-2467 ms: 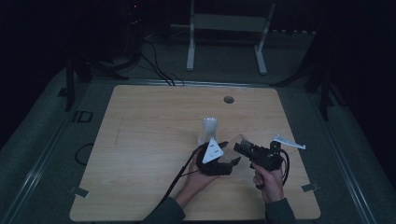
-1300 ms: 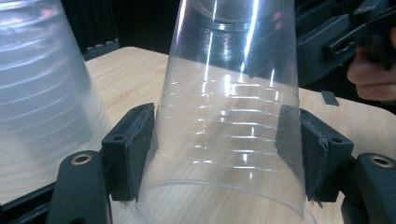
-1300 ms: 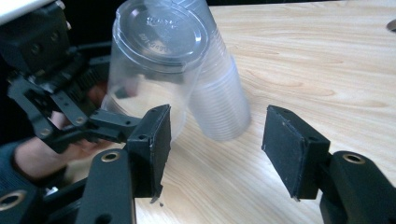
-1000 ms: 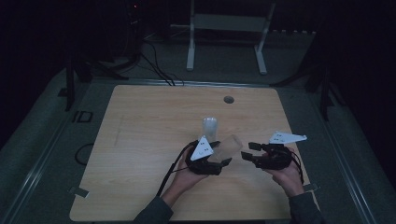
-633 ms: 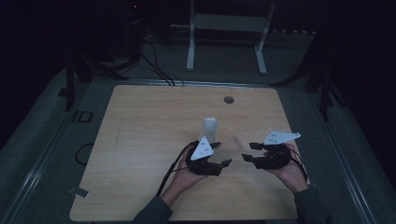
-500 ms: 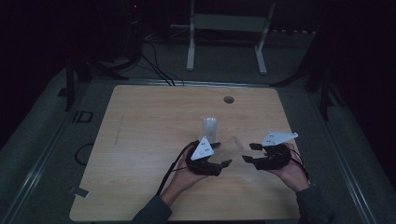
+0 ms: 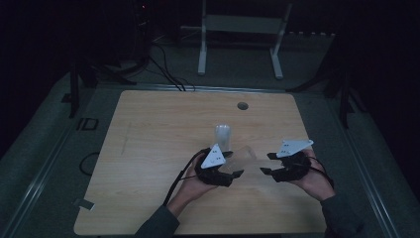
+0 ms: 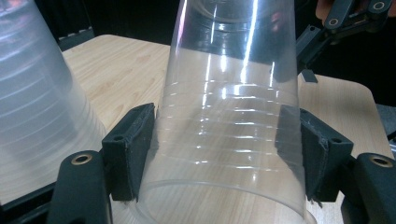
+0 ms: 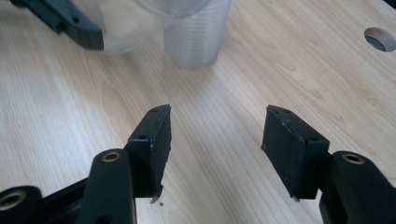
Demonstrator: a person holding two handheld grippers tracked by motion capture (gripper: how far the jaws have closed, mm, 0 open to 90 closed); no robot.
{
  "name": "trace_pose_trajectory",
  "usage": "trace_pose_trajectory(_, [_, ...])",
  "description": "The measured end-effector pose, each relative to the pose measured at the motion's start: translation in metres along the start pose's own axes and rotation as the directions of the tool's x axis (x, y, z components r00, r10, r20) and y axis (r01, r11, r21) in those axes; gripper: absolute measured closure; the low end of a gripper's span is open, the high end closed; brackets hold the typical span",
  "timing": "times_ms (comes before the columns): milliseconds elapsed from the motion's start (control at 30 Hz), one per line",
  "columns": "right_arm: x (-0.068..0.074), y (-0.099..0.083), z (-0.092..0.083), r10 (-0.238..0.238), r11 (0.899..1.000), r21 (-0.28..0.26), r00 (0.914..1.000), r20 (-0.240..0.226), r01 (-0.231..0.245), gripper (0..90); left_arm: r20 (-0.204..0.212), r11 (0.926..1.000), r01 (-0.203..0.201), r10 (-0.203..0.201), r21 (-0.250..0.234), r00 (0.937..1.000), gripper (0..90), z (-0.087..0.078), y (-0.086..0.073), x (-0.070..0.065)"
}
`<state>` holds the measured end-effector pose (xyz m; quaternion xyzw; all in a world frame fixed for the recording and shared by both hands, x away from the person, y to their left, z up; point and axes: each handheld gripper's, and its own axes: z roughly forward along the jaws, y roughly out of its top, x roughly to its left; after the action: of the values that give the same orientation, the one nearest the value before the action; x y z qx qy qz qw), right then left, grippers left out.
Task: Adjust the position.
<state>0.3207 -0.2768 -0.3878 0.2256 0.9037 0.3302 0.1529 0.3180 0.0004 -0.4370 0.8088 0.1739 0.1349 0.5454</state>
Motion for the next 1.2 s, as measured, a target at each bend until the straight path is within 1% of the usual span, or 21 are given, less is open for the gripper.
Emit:
trace_pose_trajectory(67, [0.000,0.001,-0.001,-0.021,0.999,0.028,0.9998,-0.002,0.021,41.8,0.004,1.0000,-0.001,0.001,0.005,1.0000,29.6,-0.001,0.000,0.001])
trace_pose_trajectory(100, [0.000,0.001,-0.001,-0.021,0.999,0.028,0.9998,-0.002,0.021,41.8,0.003,1.0000,-0.003,0.003,0.007,1.0000,29.6,-0.001,0.000,0.001])
trace_pose_trajectory(133, [0.000,0.001,-0.001,-0.043,0.998,0.049,0.9991,-0.001,0.043,41.7,0.004,0.9999,-0.007,0.007,0.010,1.0000,29.6,-0.001,0.000,0.001])
trace_pose_trajectory(200, [0.000,0.001,-0.001,-0.046,0.997,0.055,0.9989,-0.001,0.046,41.6,0.003,0.9999,-0.010,0.010,0.013,0.9999,29.7,-0.002,0.000,0.002])
trace_pose_trajectory(267, [0.000,0.001,-0.002,-0.066,0.995,0.071,0.9978,-0.004,0.066,41.4,0.004,0.9998,-0.009,0.009,0.019,1.0000,29.6,-0.002,0.000,0.004])
trace_pose_trajectory(467, [0.001,0.005,-0.003,-0.096,0.990,0.099,0.9954,-0.007,0.096,41.2,0.003,0.9993,-0.021,0.021,0.031,0.9998,29.7,-0.002,0.000,0.005])
trace_pose_trajectory(633, [0.002,0.012,-0.002,-0.133,0.983,0.127,0.9907,-0.029,0.136,41.3,0.010,0.9981,-0.037,0.037,0.049,0.9993,29.7,-0.001,0.000,0.006])
trace_pose_trajectory(800, [0.003,0.019,-0.002,-0.177,0.969,0.168,0.9835,-0.039,0.181,41.3,0.017,0.9964,-0.050,0.049,0.068,0.9987,29.7,0.001,-0.001,0.006])
trace_pose_trajectory(900, [0.005,0.024,-0.001,-0.210,0.956,0.202,0.9770,-0.035,0.213,41.4,0.022,0.9949,-0.062,0.060,0.080,0.9979,29.7,0.002,-0.001,0.005])
trace_pose_trajectory(1067, [0.007,0.033,-0.002,-0.251,0.938,0.236,0.9667,-0.048,0.255,41.4,0.024,0.9935,-0.071,0.069,0.089,0.9973,29.8,0.003,0.000,0.005])
trace_pose_trajectory(1133, [0.007,0.035,-0.003,-0.258,0.934,0.241,0.9646,-0.054,0.264,41.5,0.021,0.9925,-0.078,0.077,0.093,0.9968,29.8,0.004,0.000,0.005])
trace_pose_trajectory(1200, [0.007,0.037,-0.003,-0.269,0.928,0.250,0.9612,-0.060,0.275,42.1,0.023,0.9915,-0.084,0.082,0.100,0.9964,29.8,0.004,0.000,0.006])
